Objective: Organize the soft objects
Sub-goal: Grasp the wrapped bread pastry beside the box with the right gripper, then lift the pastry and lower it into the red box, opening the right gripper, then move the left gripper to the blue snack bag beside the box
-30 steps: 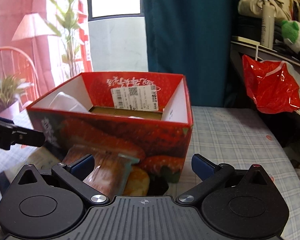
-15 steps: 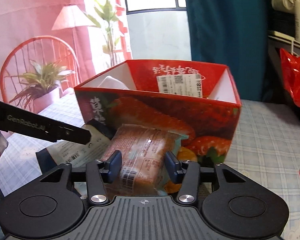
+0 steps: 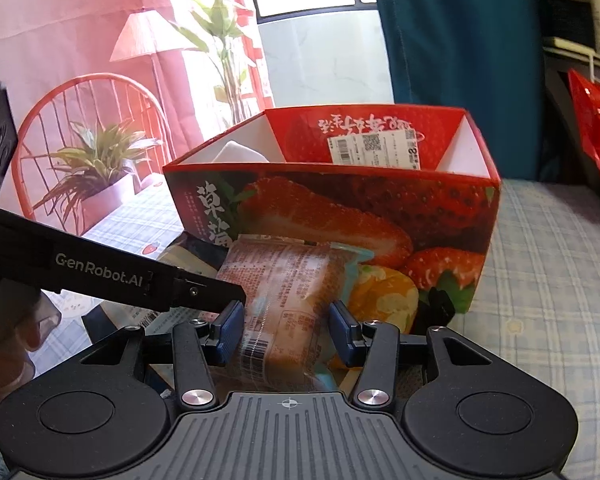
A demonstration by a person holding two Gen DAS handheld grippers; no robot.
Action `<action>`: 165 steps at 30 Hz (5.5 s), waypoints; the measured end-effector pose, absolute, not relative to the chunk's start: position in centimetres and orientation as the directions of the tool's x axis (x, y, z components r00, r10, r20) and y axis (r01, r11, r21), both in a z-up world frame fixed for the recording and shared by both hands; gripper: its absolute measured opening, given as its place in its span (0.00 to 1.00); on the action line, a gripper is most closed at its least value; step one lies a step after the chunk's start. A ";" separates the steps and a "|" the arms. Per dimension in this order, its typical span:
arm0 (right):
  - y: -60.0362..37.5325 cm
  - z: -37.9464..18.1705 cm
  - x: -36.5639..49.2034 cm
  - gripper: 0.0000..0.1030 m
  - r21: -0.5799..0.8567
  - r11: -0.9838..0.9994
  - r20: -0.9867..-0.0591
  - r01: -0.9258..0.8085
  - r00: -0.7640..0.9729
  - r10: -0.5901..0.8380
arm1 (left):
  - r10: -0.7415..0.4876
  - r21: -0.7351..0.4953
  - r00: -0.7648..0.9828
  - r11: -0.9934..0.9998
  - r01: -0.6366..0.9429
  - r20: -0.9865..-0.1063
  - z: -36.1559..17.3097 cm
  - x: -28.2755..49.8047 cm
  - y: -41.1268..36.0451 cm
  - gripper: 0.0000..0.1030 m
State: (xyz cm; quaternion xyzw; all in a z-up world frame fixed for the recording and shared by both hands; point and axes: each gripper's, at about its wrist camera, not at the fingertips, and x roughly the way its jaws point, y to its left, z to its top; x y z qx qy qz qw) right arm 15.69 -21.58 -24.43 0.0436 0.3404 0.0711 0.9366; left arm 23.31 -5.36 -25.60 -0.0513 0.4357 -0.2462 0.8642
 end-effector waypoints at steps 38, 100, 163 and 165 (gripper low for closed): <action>-22.7 -24.8 17.1 0.47 0.196 0.978 -0.691 -0.077 0.697 0.194 | -0.564 -0.467 0.458 0.825 0.317 -0.687 -27.5 25.0 -4.2 0.39; -27.1 -16.6 30.3 0.36 -0.046 0.981 -0.571 -0.188 0.811 0.128 | -0.585 -0.300 0.540 0.796 0.526 -0.605 -17.7 37.0 -10.2 0.42; -15.5 -29.0 17.7 1.00 -0.199 0.974 -0.721 -0.110 0.690 -0.069 | -0.190 -0.046 0.597 0.968 0.248 -0.780 -27.1 22.9 2.6 1.00; -15.9 -29.0 17.7 1.00 -0.176 0.979 -0.715 -0.101 0.696 -0.057 | -0.200 -0.053 0.599 0.966 0.254 -0.776 -27.5 22.8 2.4 1.00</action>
